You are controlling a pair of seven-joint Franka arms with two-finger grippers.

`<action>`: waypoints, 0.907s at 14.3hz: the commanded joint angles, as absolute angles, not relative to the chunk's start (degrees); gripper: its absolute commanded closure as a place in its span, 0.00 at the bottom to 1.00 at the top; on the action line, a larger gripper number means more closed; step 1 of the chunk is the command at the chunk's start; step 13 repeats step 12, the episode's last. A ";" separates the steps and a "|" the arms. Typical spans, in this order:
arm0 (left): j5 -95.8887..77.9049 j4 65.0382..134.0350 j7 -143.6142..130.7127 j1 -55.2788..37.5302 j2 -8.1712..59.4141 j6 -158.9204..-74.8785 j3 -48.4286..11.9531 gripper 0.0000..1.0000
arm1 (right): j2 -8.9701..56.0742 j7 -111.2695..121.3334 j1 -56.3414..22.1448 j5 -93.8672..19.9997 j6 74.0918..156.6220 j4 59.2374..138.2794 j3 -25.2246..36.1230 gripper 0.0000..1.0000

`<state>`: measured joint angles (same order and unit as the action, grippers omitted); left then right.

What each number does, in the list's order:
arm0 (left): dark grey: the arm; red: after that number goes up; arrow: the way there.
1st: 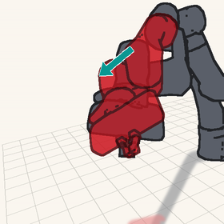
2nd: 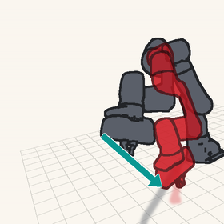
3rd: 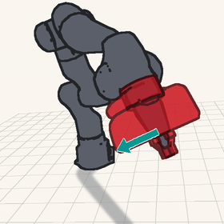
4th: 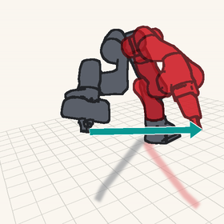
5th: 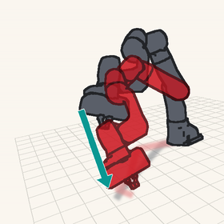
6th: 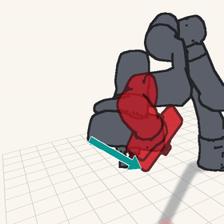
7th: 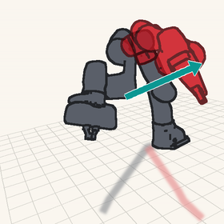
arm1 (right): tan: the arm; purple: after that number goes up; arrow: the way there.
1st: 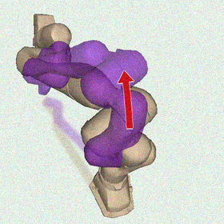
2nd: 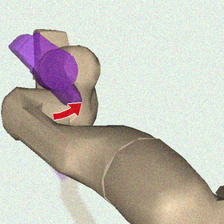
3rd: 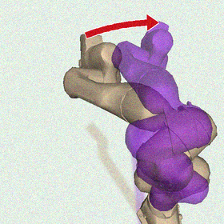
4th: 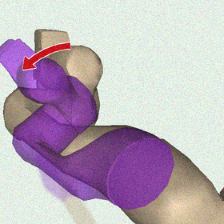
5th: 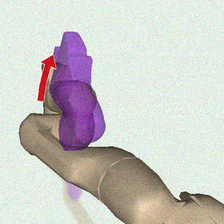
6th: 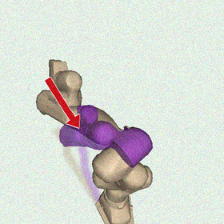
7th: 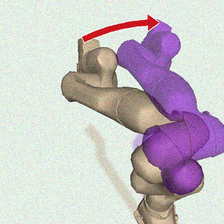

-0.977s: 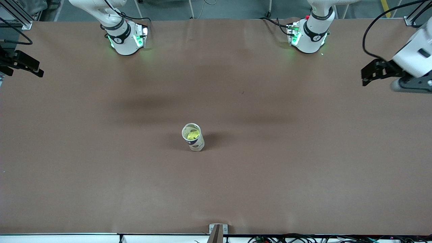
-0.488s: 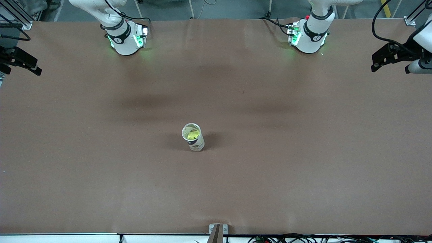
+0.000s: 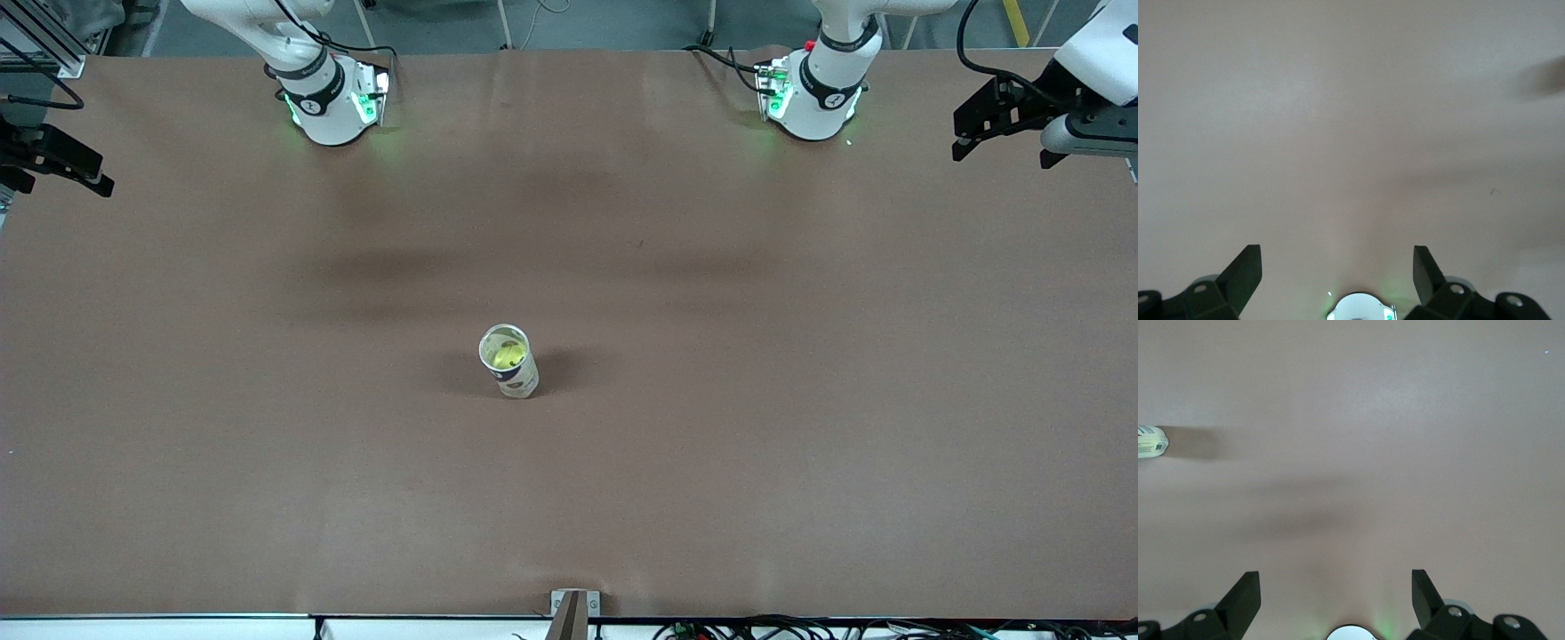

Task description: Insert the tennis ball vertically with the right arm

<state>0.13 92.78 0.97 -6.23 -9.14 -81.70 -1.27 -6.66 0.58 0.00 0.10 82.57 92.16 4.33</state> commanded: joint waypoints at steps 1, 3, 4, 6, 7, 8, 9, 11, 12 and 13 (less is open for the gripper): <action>-0.97 93.61 1.49 -6.33 -9.76 -82.35 -0.97 0.00 | -7.65 0.26 1.92 -0.44 82.88 93.25 2.82 0.00; -0.97 93.52 1.06 -6.07 -9.58 -82.35 -0.88 0.00 | -7.65 0.26 2.37 -0.35 82.88 93.25 1.67 0.00; -0.88 93.43 0.88 -6.06 -9.49 -82.35 -0.88 0.00 | -7.65 0.26 2.20 -0.35 82.79 93.25 1.67 0.00; -0.88 93.17 0.35 -6.24 -9.32 -82.35 -0.88 0.00 | -7.65 0.26 2.02 -0.26 82.79 93.34 1.84 0.00; -0.79 92.90 0.26 -6.24 -8.97 -82.35 -0.97 0.00 | -7.65 0.26 1.67 -0.35 82.79 93.34 2.02 0.00; -0.79 91.94 0.26 -6.24 -8.44 -82.35 -0.97 0.00 | -7.65 0.26 0.80 -0.26 82.79 93.34 2.72 0.00; -0.44 90.98 0.52 -6.24 -7.57 -82.35 -0.97 0.00 | -7.73 0.18 -0.43 -0.35 82.79 93.34 3.94 0.00; -0.18 89.39 0.53 -5.89 -6.51 -81.92 -0.88 0.00 | -7.73 0.18 -1.14 -0.35 82.88 93.34 4.48 0.00; -0.18 89.30 0.44 -5.89 -6.42 -81.91 -0.88 0.00 | -7.73 0.18 -1.40 -0.35 82.97 93.25 4.57 0.00; -0.18 89.30 0.44 -5.89 -6.42 -81.91 -0.88 0.00 | -7.73 0.18 -1.40 -0.35 82.97 93.25 4.57 0.00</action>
